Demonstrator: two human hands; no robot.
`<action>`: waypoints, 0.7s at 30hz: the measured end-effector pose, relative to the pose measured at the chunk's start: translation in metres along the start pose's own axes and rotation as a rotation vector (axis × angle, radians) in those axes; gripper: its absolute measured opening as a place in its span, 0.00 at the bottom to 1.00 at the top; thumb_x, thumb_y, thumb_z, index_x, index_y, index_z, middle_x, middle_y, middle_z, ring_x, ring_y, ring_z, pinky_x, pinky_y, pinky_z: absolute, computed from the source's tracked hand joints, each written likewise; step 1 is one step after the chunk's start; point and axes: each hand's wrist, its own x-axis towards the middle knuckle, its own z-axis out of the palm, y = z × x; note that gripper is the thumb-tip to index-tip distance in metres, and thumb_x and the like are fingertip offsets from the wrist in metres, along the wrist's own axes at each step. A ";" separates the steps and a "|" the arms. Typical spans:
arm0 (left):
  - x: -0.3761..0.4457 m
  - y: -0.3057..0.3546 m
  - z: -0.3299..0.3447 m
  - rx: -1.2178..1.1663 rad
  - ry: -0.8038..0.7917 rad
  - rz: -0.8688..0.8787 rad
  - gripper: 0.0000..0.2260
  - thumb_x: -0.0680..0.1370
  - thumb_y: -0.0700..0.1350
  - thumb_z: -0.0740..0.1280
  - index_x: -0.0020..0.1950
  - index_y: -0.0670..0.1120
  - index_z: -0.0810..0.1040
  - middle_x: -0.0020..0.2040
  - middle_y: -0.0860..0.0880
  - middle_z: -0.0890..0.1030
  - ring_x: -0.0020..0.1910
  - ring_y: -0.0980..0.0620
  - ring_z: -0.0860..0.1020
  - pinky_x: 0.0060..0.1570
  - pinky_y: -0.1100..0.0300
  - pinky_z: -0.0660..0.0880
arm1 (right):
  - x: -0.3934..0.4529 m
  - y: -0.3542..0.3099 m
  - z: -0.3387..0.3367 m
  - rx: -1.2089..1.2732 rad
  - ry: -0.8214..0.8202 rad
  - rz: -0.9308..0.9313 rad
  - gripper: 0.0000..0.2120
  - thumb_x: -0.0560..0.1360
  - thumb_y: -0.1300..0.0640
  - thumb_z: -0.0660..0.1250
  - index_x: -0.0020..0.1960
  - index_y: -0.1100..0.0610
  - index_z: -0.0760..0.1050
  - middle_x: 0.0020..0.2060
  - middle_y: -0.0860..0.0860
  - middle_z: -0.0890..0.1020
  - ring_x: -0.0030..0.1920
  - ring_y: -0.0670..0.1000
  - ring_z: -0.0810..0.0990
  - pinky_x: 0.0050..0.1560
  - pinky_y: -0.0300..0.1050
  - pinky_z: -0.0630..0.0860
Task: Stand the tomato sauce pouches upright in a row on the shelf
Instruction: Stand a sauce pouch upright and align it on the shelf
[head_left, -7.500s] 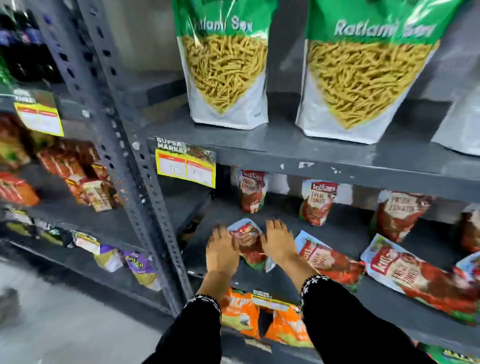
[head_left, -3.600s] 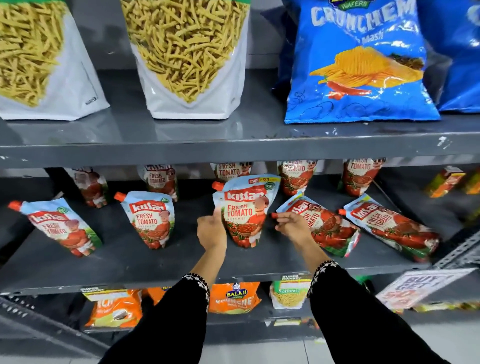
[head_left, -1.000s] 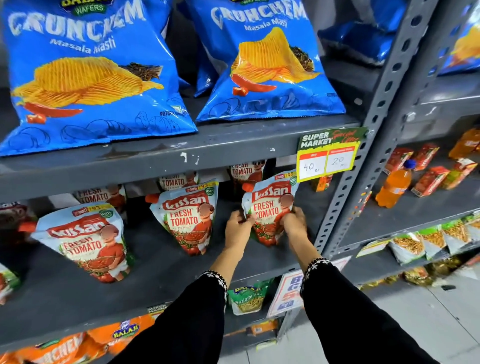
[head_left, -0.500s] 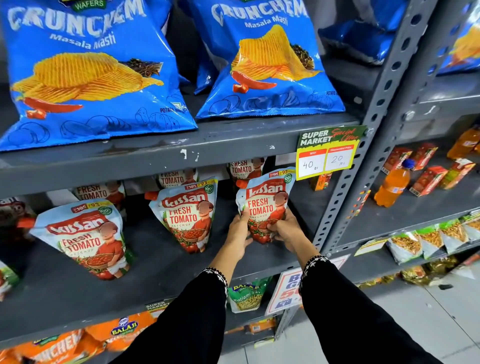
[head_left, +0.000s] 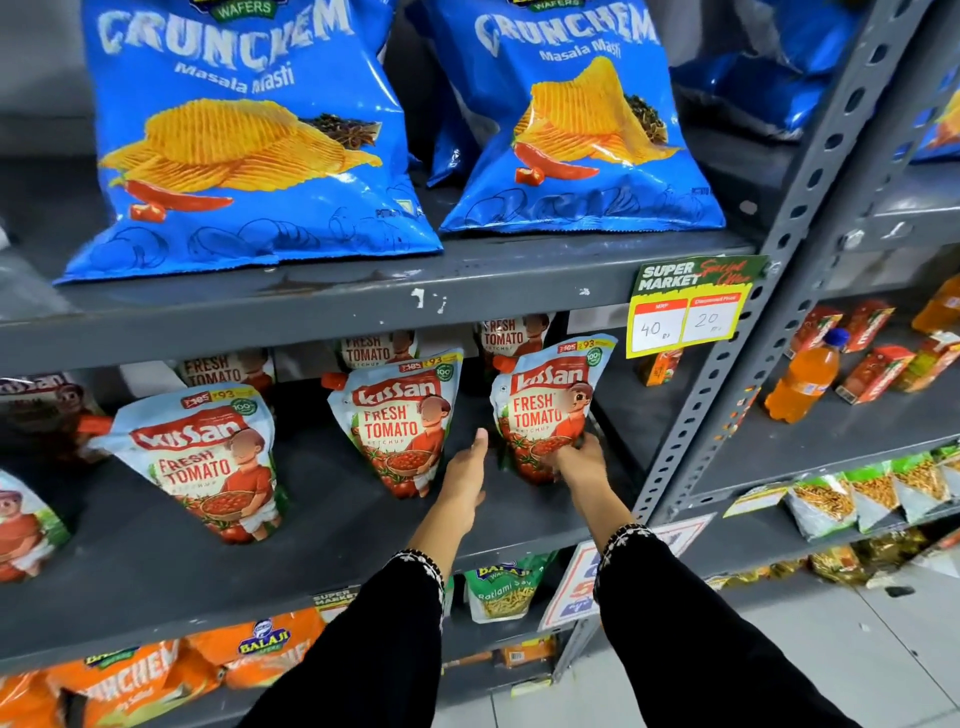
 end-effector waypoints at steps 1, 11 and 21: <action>-0.002 -0.004 -0.008 -0.002 0.021 -0.007 0.29 0.77 0.60 0.57 0.71 0.42 0.67 0.54 0.45 0.76 0.58 0.45 0.72 0.55 0.54 0.72 | -0.001 0.003 0.005 -0.028 0.064 -0.004 0.27 0.66 0.68 0.68 0.64 0.63 0.69 0.59 0.61 0.80 0.58 0.61 0.79 0.54 0.51 0.76; -0.020 -0.008 -0.102 -0.090 0.139 -0.034 0.31 0.78 0.62 0.55 0.72 0.40 0.65 0.63 0.41 0.73 0.58 0.43 0.72 0.54 0.54 0.69 | -0.081 0.012 0.071 0.064 0.262 -0.027 0.22 0.73 0.65 0.62 0.67 0.67 0.67 0.64 0.65 0.75 0.64 0.64 0.74 0.64 0.52 0.70; -0.039 0.036 -0.130 -0.278 -0.023 0.051 0.32 0.78 0.64 0.43 0.76 0.47 0.58 0.77 0.46 0.60 0.76 0.46 0.59 0.74 0.50 0.55 | -0.099 -0.017 0.115 0.353 -0.392 0.086 0.30 0.77 0.36 0.48 0.68 0.54 0.68 0.59 0.57 0.79 0.58 0.58 0.78 0.55 0.48 0.78</action>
